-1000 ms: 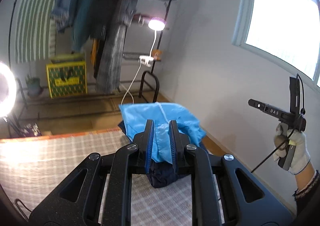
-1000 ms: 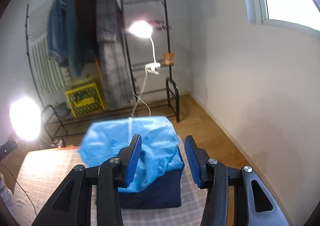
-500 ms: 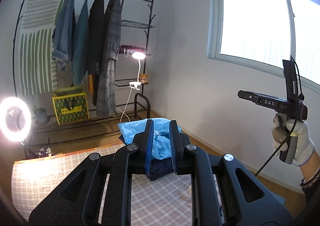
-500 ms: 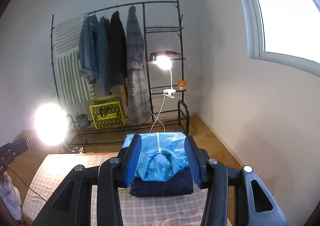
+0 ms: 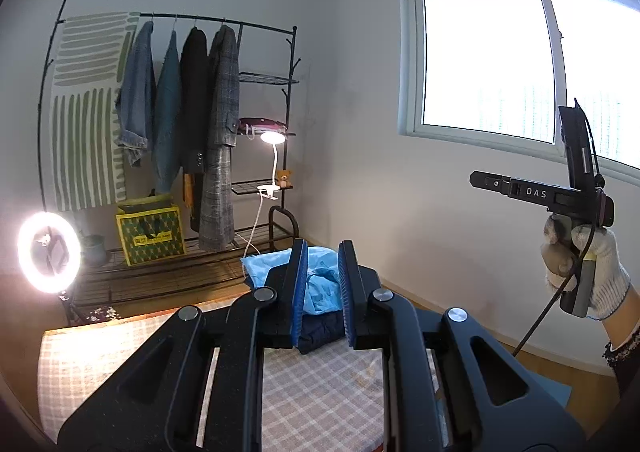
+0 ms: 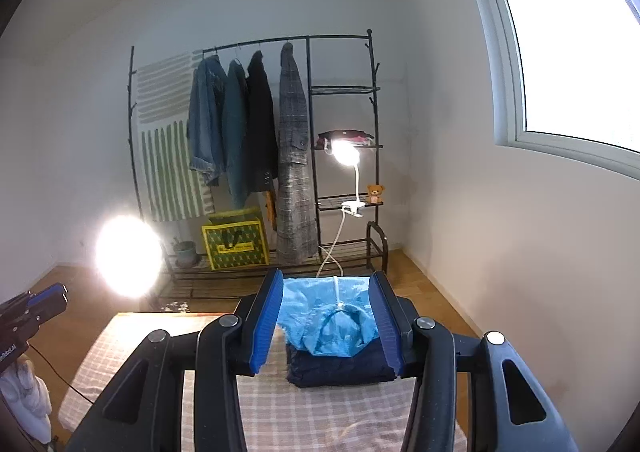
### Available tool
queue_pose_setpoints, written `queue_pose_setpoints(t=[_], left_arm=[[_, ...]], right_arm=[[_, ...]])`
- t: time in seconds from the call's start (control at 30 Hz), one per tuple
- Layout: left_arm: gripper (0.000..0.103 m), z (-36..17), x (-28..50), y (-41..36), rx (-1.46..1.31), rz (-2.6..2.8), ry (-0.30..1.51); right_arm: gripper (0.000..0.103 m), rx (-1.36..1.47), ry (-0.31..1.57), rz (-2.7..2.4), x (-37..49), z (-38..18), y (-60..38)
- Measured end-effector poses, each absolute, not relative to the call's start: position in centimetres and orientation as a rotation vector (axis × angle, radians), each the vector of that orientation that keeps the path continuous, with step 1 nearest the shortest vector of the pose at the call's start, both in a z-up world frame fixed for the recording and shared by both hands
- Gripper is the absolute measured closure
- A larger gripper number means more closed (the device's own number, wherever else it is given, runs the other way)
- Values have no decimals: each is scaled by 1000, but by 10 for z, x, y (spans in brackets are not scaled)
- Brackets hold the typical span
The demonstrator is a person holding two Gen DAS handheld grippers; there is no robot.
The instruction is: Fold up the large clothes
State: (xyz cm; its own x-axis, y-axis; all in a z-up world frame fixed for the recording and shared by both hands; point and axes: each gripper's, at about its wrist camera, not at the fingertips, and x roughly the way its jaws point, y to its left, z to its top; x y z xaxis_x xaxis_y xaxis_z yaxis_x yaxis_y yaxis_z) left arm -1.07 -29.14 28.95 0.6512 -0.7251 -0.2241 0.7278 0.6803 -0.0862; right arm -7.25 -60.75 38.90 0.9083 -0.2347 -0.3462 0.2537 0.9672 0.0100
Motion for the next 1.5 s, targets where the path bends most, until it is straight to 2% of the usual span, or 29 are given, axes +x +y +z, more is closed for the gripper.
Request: queue_pose_setpoints(t=[0.03, 0.1, 0.13, 0.3, 0.4, 0.43, 0.5, 0.57, 0.67, 0.7, 0.73, 1.1, 1.5], left_arm=[[87, 288, -16, -287, 14, -820, 248], [68, 283, -25, -280, 13, -817, 245], [54, 280, -30, -276, 14, -813, 244], [48, 255, -47, -266, 42, -810, 254], [38, 240, -51, -260, 37, -811, 272], [33, 236, -53, -258, 35, -809, 276], [26, 228, -54, -254, 35, -799, 278], [15, 222, -56, -250, 29, -794, 282], [3, 215, -60, -244, 18, -778, 264], [1, 214, -62, -242, 19, -772, 255], [0, 211, -63, -241, 22, -764, 248], [0, 174, -34, -236, 9, -657, 327], [0, 113, 20, -242, -28, -591, 456]], right_arm=[[55, 43, 347, -254, -77, 388, -602], [55, 23, 345, -253, -84, 384, -593], [55, 19, 348, -241, -88, 380, -588], [43, -6, 359, -217, -101, 358, -562], [38, -3, 370, -222, -104, 341, -551], [31, 4, 371, -227, -104, 337, -550], [25, 27, 371, -225, -105, 328, -548], [21, 36, 375, -219, -106, 321, -546], [8, 16, 370, -239, -107, 312, -542], [2, 13, 366, -248, -107, 308, -541], [0, 13, 364, -253, -108, 306, -540], [0, 89, 413, -260, -67, 250, -529], [0, -9, 432, -293, -18, 179, -498]])
